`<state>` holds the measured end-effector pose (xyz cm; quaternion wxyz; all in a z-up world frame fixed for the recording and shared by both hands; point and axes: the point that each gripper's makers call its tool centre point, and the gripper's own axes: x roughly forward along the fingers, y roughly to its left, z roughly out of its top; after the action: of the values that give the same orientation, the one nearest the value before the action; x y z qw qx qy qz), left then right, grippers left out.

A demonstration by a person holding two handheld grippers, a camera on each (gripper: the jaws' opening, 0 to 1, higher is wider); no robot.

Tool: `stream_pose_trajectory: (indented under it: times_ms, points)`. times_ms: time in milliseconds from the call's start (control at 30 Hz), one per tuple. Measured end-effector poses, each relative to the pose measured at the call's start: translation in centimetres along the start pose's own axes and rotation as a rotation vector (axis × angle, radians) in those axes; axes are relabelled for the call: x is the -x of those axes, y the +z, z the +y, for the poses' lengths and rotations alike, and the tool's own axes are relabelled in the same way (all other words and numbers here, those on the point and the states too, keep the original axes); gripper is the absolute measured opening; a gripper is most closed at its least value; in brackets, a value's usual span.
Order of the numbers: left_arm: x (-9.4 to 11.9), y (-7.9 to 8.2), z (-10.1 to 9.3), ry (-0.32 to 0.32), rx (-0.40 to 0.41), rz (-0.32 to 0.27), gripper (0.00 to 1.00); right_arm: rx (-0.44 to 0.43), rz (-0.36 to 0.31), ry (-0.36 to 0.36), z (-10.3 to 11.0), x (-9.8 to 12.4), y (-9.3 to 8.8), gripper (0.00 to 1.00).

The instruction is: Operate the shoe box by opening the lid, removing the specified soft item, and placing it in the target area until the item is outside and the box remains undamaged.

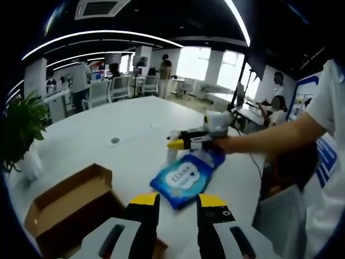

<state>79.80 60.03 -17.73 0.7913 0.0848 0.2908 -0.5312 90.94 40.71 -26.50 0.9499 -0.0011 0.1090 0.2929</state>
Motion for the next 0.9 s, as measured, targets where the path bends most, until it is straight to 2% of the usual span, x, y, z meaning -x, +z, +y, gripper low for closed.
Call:
stream_pose_trajectory:
  times_ms: [433, 600, 900]
  points:
    - [-0.21, -0.46, -0.39, -0.001, 0.0, 0.021, 0.27, 0.023, 0.012, 0.074, 0.17, -0.38, -0.2, 0.2]
    - [-0.19, -0.46, -0.26, 0.0, 0.001, 0.02, 0.27, 0.019, 0.018, 0.08, -0.35, -0.51, -0.4, 0.21]
    - [-0.3, -0.59, -0.2, -0.003, 0.002, 0.021, 0.26, 0.006, 0.022, 0.083, 0.41, -0.39, -0.25, 0.23]
